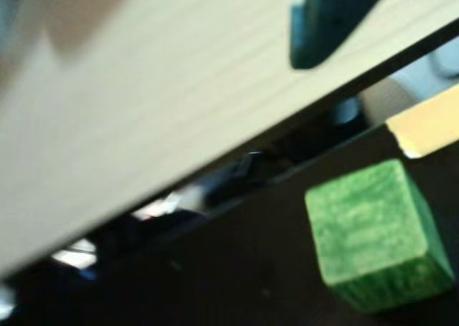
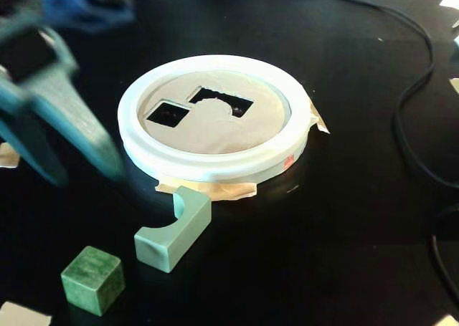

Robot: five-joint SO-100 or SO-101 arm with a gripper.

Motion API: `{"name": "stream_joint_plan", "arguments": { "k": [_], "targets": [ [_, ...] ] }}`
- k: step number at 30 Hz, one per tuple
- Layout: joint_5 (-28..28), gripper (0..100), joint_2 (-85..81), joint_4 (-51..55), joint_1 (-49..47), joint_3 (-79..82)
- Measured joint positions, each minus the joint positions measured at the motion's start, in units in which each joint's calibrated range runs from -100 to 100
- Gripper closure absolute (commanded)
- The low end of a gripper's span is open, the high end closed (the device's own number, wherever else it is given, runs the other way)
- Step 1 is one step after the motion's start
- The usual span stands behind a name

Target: Pick up the square block and drop it in corresponding square shaped hole

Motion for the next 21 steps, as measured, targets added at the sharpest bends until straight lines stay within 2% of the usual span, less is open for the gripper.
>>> {"name": "stream_joint_plan", "arguments": {
  "k": [4,9,21],
  "targets": [
    [1.6,29,13.0,3.7,0.0,-6.2],
    [1.8,29,21.1,5.1,-0.1,-8.1],
    [1.8,29,31.8,5.0,-0.1,-8.6]
  ]
}}
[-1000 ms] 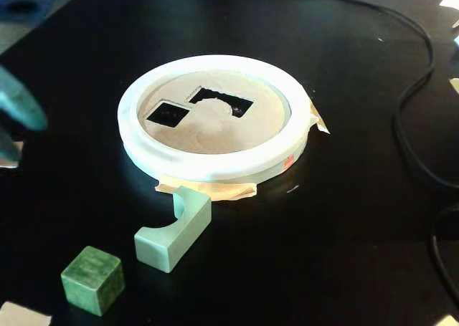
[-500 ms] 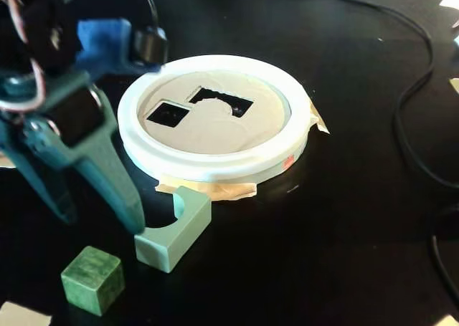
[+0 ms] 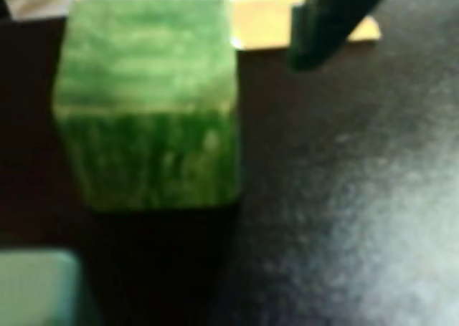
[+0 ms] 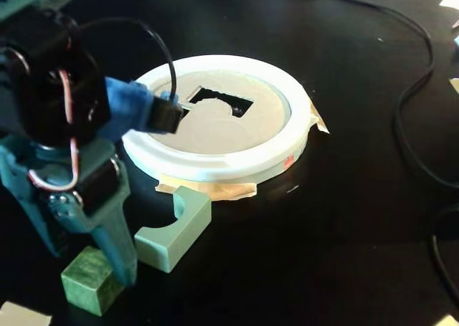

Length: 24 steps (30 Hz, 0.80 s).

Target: Pick up the square block and drop it in corresponding square shaped hole

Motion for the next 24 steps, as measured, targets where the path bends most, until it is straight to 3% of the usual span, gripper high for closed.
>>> {"name": "stream_joint_plan", "arguments": {
  "k": [8,11,13,17,24],
  "targets": [
    [0.0,33,2.9,-0.4,0.0,-0.5],
    [0.0,45,2.9,-0.4,0.0,-0.5],
    [0.0,58,2.9,-0.5,0.0,-0.5],
    [0.0,68,2.9,-0.5,0.0,-0.5],
    [0.0,68,2.9,-0.5,0.0,-0.5]
  ]
}}
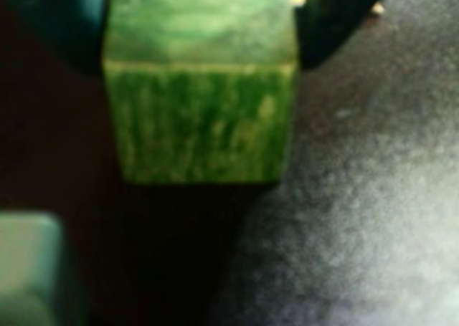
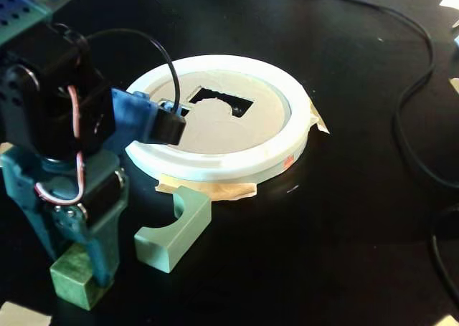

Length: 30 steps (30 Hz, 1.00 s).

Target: Pick up the square block and drop it in corresponding square shaped hole

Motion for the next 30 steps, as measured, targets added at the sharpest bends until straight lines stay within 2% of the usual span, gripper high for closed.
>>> {"name": "stream_joint_plan", "arguments": {
  "k": [11,18,22,30],
  "targets": [
    [-0.1,68,-2.7,1.2,0.0,0.0],
    [-2.6,68,-12.4,9.8,-0.5,-0.1],
    [-5.0,67,-19.7,14.9,-4.6,-0.9],
    [-11.3,66,-26.8,22.5,-24.1,-8.9]
  ]
}}
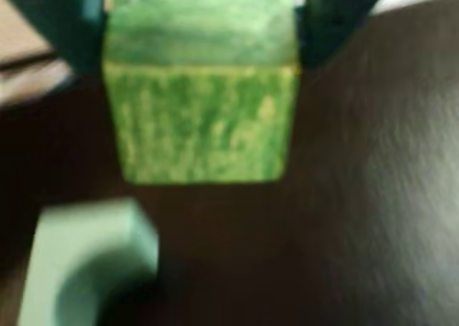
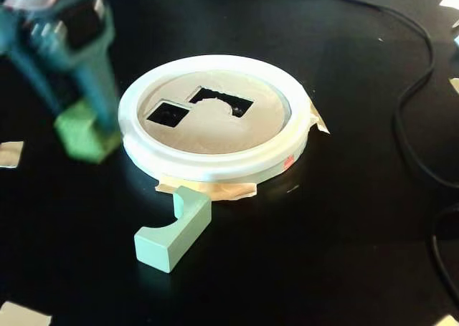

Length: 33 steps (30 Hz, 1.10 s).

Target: Pick up the square block and drop it in corresponding square shaped hole

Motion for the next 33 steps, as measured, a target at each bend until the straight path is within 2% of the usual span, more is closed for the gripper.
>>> {"name": "stream_joint_plan", "arguments": {
  "k": [3,9,13,23,33],
  "targets": [
    [-3.7,66,0.0,0.0,-9.5,-1.2],
    [-7.4,66,0.2,-0.1,-21.6,-1.3],
    [-8.4,66,7.0,-6.4,-26.3,-1.6],
    [-9.8,66,20.0,-19.2,-33.4,-2.0],
    [-10.8,66,26.4,-22.7,-37.2,-2.0]
  ]
}}
